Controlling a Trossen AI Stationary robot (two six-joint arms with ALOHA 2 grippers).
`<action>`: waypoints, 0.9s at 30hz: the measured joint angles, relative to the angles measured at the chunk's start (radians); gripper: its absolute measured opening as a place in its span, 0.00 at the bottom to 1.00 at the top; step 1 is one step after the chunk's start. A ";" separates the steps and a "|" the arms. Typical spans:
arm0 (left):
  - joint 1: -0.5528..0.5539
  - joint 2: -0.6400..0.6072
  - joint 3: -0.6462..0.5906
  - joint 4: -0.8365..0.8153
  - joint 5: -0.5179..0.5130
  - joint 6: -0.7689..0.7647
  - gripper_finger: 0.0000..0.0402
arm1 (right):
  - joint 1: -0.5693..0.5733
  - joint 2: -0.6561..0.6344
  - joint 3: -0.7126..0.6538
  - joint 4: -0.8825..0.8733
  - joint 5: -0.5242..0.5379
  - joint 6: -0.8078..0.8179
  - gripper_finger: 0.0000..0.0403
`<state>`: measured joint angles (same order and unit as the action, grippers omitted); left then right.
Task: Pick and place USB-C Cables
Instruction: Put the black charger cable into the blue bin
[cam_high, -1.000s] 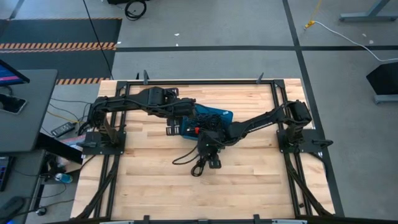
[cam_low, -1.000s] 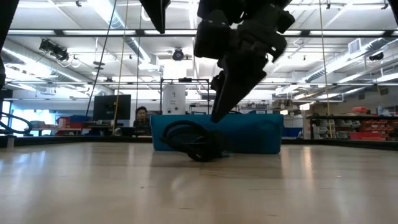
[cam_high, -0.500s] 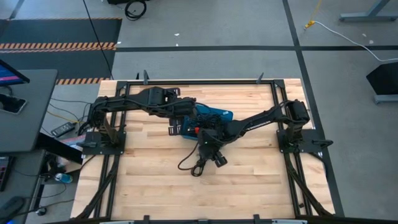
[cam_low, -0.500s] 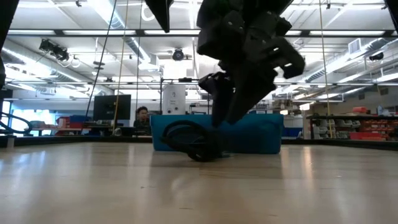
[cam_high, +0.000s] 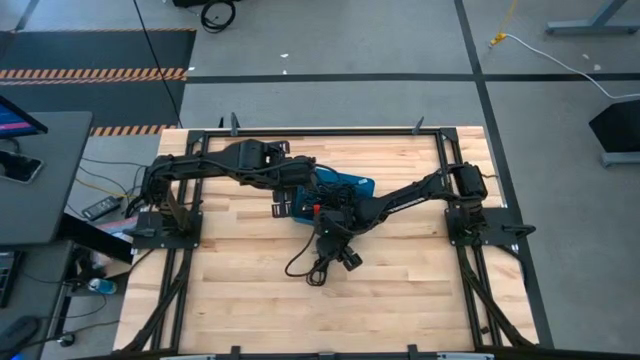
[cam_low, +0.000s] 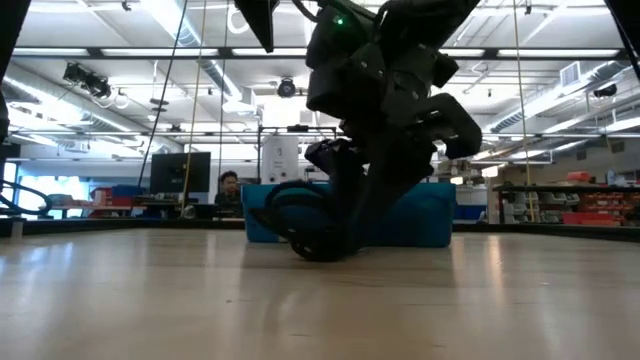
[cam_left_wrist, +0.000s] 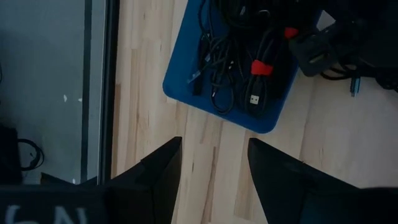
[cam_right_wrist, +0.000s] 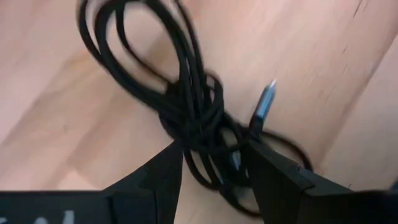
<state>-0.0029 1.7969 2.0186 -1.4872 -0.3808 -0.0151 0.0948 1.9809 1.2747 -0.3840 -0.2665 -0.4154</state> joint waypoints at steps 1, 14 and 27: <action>0.000 0.000 0.000 -0.001 0.000 -0.001 0.47 | 0.000 0.007 -0.001 0.004 0.000 -0.001 0.45; 0.000 0.000 0.000 0.000 0.000 0.001 0.47 | -0.005 0.017 -0.001 0.008 0.083 0.070 0.22; 0.000 0.000 0.000 0.001 0.000 0.002 0.47 | -0.005 0.014 0.008 -0.036 0.059 0.183 0.01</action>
<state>-0.0029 1.7969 2.0186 -1.4860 -0.3809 -0.0135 0.0902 1.9946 1.2824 -0.4198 -0.2078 -0.2326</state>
